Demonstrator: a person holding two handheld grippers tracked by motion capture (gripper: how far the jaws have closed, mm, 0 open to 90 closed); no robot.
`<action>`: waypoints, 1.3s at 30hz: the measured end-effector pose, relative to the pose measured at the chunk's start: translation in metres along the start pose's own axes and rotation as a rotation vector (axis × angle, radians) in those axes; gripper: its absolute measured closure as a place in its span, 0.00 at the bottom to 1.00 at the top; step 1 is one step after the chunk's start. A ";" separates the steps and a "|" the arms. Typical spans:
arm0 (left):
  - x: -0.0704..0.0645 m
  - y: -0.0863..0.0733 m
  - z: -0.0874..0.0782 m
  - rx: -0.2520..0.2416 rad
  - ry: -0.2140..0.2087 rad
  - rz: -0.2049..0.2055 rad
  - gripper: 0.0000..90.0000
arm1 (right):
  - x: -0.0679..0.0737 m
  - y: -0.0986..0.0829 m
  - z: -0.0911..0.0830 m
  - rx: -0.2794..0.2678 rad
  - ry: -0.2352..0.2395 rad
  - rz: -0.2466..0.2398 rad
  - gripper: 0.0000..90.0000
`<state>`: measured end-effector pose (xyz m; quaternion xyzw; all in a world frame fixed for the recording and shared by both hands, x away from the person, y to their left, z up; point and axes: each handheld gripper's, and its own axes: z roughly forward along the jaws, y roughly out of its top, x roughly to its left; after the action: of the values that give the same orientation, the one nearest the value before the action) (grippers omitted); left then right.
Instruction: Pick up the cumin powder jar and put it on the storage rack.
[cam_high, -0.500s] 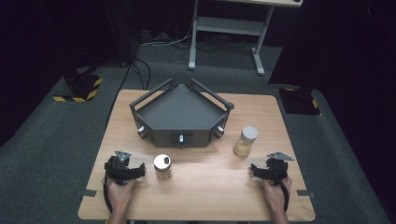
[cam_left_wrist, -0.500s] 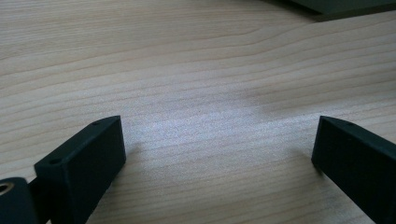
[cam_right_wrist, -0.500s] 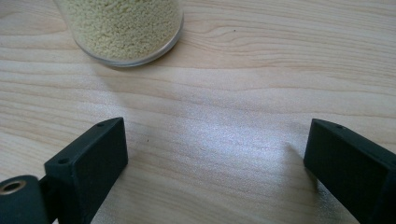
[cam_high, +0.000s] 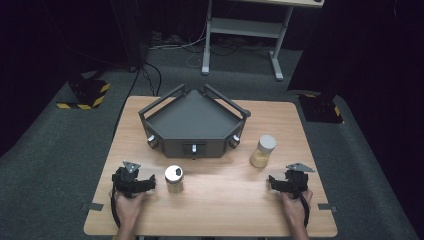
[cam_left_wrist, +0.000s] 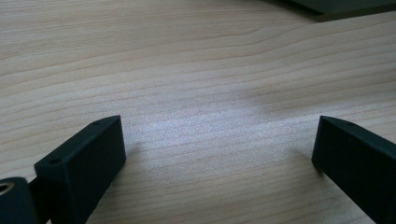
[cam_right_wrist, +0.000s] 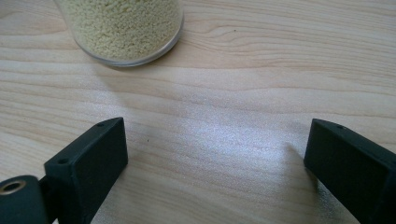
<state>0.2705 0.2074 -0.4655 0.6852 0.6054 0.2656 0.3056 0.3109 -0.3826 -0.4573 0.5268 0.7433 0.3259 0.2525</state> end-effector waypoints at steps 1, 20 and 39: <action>0.000 0.000 0.000 0.001 -0.002 0.001 0.02 | 0.000 0.000 0.000 0.001 -0.001 0.000 0.05; 0.002 -0.006 -0.012 -0.020 -0.041 0.025 0.01 | 0.000 0.002 0.001 0.008 0.006 -0.008 0.02; -0.025 -0.051 -0.032 -0.173 -0.151 -0.147 0.01 | 0.000 0.002 0.001 0.008 0.006 -0.008 0.02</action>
<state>0.2099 0.1896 -0.4817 0.6281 0.6040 0.2416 0.4269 0.3125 -0.3824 -0.4566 0.5239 0.7474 0.3237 0.2493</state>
